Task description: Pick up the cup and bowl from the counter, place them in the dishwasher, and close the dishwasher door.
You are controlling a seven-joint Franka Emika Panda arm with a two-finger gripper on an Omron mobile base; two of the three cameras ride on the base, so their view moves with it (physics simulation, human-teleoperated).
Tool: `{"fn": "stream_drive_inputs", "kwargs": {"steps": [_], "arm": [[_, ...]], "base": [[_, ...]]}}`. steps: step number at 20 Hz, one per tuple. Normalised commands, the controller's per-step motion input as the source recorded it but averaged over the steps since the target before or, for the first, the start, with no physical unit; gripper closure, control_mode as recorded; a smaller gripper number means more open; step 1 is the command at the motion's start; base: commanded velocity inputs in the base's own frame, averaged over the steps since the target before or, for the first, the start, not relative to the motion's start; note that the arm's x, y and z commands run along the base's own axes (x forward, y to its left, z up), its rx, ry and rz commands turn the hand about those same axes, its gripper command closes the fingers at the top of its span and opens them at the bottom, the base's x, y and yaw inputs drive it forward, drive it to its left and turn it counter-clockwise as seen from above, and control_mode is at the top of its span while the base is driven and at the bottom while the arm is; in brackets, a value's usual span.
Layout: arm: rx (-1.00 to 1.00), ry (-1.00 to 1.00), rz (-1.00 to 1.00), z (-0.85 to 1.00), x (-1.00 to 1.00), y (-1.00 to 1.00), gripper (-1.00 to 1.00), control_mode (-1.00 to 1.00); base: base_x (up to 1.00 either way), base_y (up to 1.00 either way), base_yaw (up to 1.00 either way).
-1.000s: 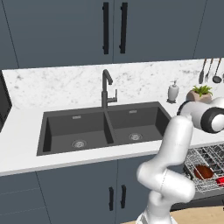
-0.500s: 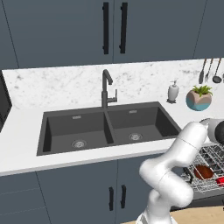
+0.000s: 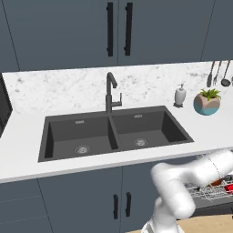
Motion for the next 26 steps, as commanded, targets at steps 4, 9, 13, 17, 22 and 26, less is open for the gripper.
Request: {"fn": "stream_drive_inputs", "kwargs": {"steps": [4,9,13,17,22,26], "arm": [[0.06,-0.36,-0.16,-0.23,0.03,0.01,-1.00,-1.00],[0.19,-0.39,-0.12,-0.42,-0.07,0.00,-1.00,-1.00],[0.20,-0.37,-0.04,-0.30,-0.11,0.00,-1.00,-1.00],[0.05,-0.35,-0.01,-0.45,0.00,0.05,-1.00,-1.00],[0.00,-0.24,0.00,-0.34,0.04,0.19,-1.00,-1.00],[0.00,-0.16,0.00,-0.25,0.18,0.12,-1.00,-1.00]], "base": [[0.00,0.00,0.00],[0.00,0.00,0.00],[0.00,0.00,0.00],[0.00,0.00,0.00],[0.00,0.00,0.00],[0.00,0.00,0.00]]}}
